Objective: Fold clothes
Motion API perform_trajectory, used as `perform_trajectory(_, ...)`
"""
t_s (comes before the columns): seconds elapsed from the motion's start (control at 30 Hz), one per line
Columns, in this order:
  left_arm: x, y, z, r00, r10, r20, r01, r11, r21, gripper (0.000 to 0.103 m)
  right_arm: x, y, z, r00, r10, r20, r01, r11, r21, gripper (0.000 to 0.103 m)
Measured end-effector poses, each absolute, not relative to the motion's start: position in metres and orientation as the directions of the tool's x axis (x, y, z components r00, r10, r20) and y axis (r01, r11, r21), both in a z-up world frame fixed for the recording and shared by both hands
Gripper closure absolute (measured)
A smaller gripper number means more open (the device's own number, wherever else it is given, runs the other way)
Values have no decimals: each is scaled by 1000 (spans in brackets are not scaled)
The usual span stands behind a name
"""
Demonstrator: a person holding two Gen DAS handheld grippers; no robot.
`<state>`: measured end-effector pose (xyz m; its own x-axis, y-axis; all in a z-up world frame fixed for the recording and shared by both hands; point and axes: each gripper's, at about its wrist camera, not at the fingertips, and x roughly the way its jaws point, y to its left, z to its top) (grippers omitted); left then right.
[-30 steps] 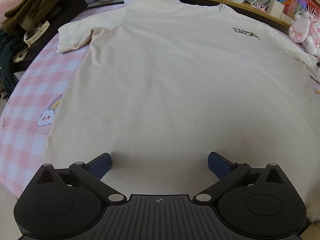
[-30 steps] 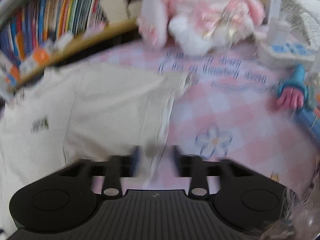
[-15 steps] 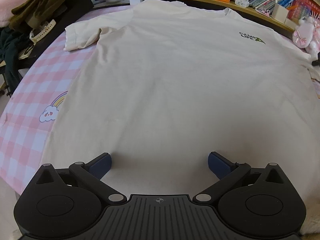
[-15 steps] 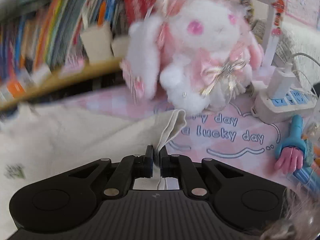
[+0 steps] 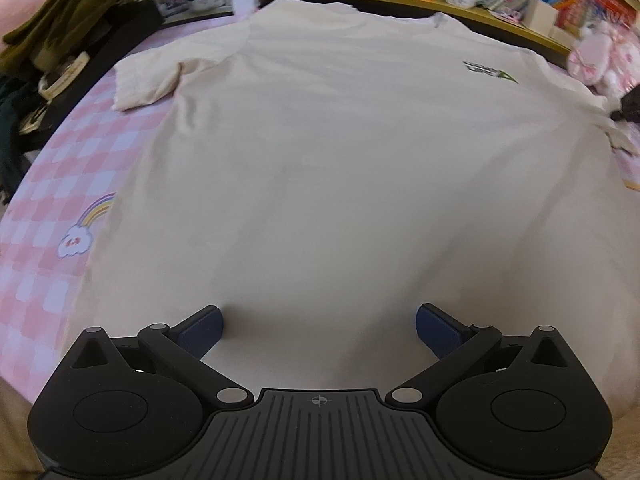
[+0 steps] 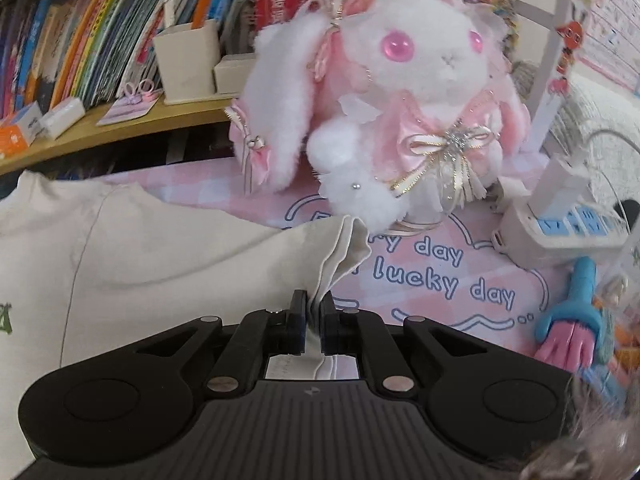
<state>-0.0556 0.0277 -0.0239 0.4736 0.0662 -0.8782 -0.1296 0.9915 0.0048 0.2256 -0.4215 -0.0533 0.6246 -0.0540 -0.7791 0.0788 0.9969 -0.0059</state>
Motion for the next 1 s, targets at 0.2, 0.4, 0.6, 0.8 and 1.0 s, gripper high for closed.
perform_trajectory(0.2, -60, 39, -20, 476, 40, -879, -131, 991, -25, 0, 203, -431, -43, 632, 4, -775, 89, 993, 77, 63)
perform_trajectory(0.4, -67, 82, -4, 550, 109, -828, -265, 963, -50, 0, 139, -425, -30, 616, 112, -780, 70, 978, 195, 61)
perform_trajectory(0.6, -60, 135, -5, 581, 212, -786, -357, 934, -12, 13, 57, -393, -32, 570, 175, -803, 33, 971, 235, 61)
perform_trajectory(0.8, -48, 168, -21, 546, 203, -813, -316, 948, 24, 30, -12, -341, -29, 553, 149, -820, -12, 985, 171, 61)
perform_trajectory(1.0, -50, 182, -33, 536, 161, -829, -261, 965, 19, 30, -51, -300, -38, 529, 97, -843, -20, 995, 101, 63)
